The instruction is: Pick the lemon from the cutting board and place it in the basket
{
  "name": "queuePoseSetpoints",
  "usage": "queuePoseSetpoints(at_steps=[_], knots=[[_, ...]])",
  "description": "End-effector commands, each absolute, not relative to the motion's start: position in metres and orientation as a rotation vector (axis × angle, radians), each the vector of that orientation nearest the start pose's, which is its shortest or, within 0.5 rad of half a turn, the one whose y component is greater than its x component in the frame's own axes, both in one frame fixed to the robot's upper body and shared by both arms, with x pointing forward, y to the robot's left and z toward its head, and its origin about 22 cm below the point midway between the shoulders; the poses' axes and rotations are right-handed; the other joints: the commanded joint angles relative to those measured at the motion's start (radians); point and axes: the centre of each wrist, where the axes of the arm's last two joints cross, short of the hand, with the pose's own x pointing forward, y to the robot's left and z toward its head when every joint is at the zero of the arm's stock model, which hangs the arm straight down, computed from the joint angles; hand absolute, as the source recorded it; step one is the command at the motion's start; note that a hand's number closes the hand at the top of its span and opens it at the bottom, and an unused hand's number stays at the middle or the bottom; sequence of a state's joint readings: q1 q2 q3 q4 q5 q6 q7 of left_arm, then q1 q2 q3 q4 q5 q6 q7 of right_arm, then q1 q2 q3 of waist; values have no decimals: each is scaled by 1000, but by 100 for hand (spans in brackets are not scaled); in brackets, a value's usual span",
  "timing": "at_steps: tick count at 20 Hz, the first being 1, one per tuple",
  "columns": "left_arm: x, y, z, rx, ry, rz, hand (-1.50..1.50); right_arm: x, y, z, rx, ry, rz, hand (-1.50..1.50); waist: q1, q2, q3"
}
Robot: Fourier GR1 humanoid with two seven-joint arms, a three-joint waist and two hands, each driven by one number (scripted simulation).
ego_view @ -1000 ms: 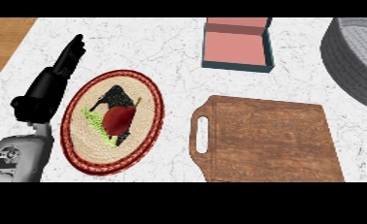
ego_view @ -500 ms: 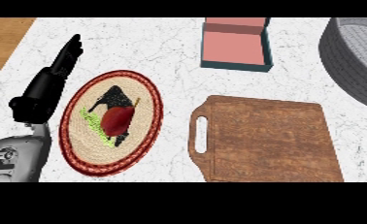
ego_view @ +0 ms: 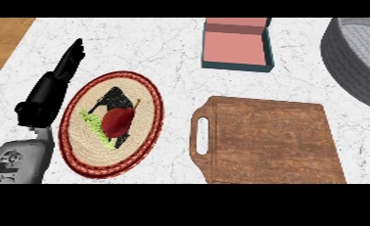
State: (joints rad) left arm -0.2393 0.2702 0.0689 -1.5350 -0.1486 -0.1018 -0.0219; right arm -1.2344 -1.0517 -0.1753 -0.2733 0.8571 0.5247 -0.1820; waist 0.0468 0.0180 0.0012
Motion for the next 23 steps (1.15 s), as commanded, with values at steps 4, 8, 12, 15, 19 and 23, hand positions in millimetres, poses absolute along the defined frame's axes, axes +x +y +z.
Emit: queuePoseSetpoints(at_steps=[4,8,12,15,19,23], knots=[[303,280,82,265,-1749,-418,0,367,-495,341,-839,-1157,733,-150,6,2,1],[298,291,72,278,-1744,-389,0,366,-498,339,-761,-1354,497,-150,-5,-2,0],[301,276,85,253,-1765,-409,0,337,-526,353,-770,-1465,175,-150,0,3,4],[299,284,82,270,-1757,-403,0,332,-535,339,-815,-1460,-2,-150,4,8,4],[298,284,83,255,-1759,-400,0,303,-562,338,-850,-1466,-165,-150,-6,4,4],[303,282,86,266,-1770,-382,0,266,-588,341,-870,-1492,-278,-150,-14,8,6]])
